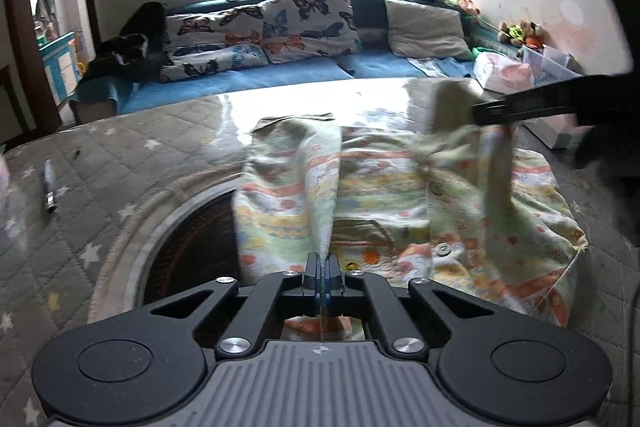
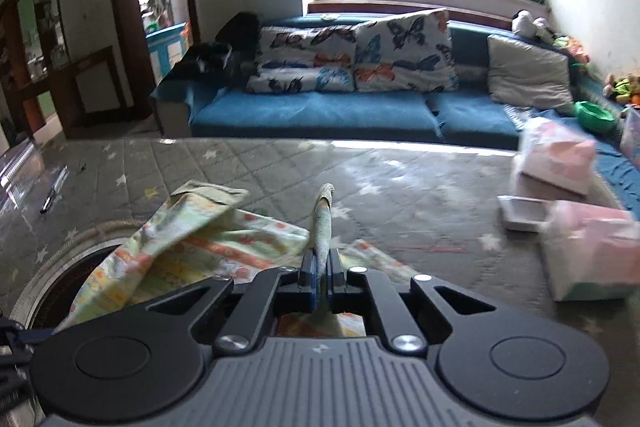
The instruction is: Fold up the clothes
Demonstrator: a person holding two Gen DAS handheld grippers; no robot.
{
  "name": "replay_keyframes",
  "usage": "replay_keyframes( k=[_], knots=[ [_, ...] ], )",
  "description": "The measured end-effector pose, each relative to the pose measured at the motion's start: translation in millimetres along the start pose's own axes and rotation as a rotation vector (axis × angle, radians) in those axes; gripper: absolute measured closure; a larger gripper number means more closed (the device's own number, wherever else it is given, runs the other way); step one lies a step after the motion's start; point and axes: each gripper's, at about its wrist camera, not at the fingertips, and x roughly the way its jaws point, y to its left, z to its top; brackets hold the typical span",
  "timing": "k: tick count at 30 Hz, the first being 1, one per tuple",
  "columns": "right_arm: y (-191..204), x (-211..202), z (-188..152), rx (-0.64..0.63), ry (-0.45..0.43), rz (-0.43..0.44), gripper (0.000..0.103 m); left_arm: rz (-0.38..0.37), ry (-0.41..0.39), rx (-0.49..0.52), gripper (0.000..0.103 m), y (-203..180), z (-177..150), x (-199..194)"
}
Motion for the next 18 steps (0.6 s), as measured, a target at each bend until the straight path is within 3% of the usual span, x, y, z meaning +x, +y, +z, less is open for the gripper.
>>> replay_keyframes(
  k=[11,18],
  knots=[
    [-56.9,-105.1,-38.0,0.050,-0.110,-0.102,0.099,0.072,-0.025,-0.080,0.102,36.0,-34.4,-48.4],
    [-92.7,-155.3,-83.1,0.093,-0.097,-0.175,0.099,0.054,-0.006,-0.150,0.102,51.8,-69.2,-81.0]
  ],
)
